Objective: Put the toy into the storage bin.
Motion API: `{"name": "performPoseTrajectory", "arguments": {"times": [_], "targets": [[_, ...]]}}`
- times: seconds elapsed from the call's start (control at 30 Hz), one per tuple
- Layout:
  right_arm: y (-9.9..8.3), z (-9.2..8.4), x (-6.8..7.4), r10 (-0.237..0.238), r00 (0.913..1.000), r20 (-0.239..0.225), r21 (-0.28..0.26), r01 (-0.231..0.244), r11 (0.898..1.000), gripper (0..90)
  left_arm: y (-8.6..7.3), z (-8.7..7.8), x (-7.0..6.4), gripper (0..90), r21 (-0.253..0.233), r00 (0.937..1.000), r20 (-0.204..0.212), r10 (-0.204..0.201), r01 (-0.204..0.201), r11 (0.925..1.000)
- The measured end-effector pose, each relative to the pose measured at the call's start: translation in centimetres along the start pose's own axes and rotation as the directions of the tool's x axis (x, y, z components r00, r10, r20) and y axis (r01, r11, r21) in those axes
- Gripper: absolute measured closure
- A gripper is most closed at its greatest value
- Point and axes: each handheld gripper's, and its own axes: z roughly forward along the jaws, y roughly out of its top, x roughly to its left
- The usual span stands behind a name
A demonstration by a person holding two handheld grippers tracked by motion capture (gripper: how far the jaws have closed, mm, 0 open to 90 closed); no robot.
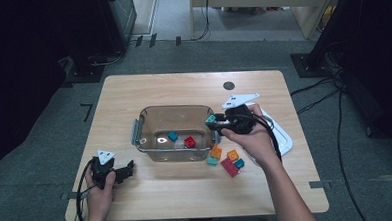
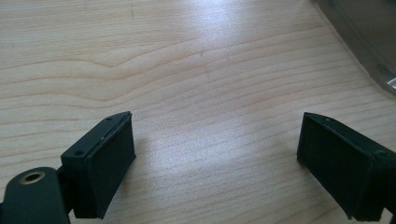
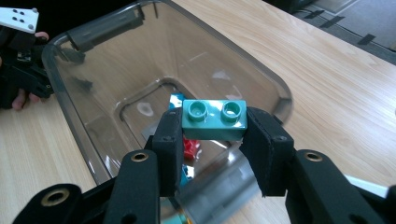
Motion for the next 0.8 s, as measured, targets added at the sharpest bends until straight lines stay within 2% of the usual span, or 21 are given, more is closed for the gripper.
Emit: {"name": "performPoseTrajectory", "arguments": {"times": [0.33,0.67,0.8], "targets": [[1.8,3.0,1.5,-0.034,0.9983,-0.047,0.041,0.036,0.999,60.1,0.0,0.0,0.0,11.0,0.0,1.0,0.0,0.0,0.0,1.0],[2.4,5.4,2.0,-0.044,0.9963,-0.074,0.097,0.051,0.994,59.6,0.0,0.0,0.0,11.0,0.0,1.0,0.0,0.0,0.0,1.0],[2.4,5.9,2.2,-0.041,0.9955,-0.085,0.103,0.05,0.993,51.6,0.0,0.0,0.0,11.0,0.0,1.0,0.0,0.0,0.0,1.0]]}}
